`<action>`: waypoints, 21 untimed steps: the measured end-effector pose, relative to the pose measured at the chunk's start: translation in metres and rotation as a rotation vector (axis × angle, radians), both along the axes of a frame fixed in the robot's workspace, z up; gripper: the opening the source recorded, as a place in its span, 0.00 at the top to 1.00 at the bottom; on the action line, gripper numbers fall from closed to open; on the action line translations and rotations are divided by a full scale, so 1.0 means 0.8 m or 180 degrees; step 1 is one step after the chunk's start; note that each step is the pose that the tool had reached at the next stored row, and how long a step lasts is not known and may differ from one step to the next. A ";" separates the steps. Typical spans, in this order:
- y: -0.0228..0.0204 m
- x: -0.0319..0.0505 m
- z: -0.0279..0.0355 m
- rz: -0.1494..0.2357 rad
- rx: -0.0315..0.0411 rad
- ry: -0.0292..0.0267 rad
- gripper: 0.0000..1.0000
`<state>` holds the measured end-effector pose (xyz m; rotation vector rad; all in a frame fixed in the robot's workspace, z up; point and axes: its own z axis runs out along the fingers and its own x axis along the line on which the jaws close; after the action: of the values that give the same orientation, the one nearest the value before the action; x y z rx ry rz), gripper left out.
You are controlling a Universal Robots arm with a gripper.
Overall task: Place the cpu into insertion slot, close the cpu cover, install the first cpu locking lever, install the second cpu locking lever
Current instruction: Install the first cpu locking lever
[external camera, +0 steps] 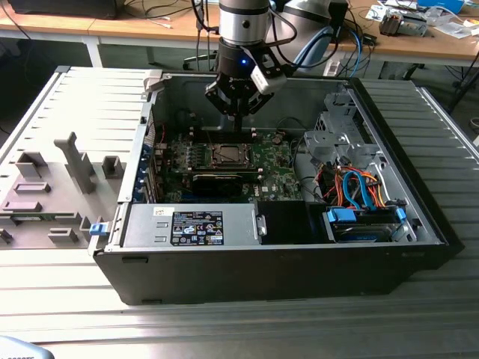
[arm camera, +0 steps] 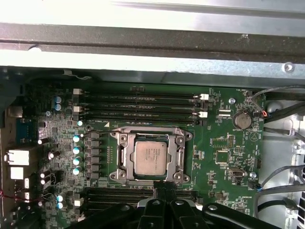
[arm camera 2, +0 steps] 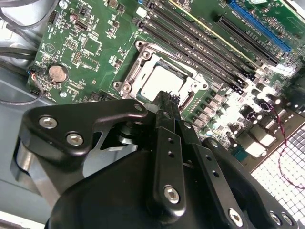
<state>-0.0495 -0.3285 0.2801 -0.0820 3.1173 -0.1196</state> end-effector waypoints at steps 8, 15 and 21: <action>0.0000 0.000 -0.0001 0.0010 0.0292 0.0000 0.89; 0.0000 0.000 -0.0001 0.0010 0.0325 0.0000 0.89; 0.0000 -0.002 -0.0008 0.0010 0.0325 0.0000 0.89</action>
<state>-0.0514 -0.3285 0.2794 -0.0852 3.1163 0.0397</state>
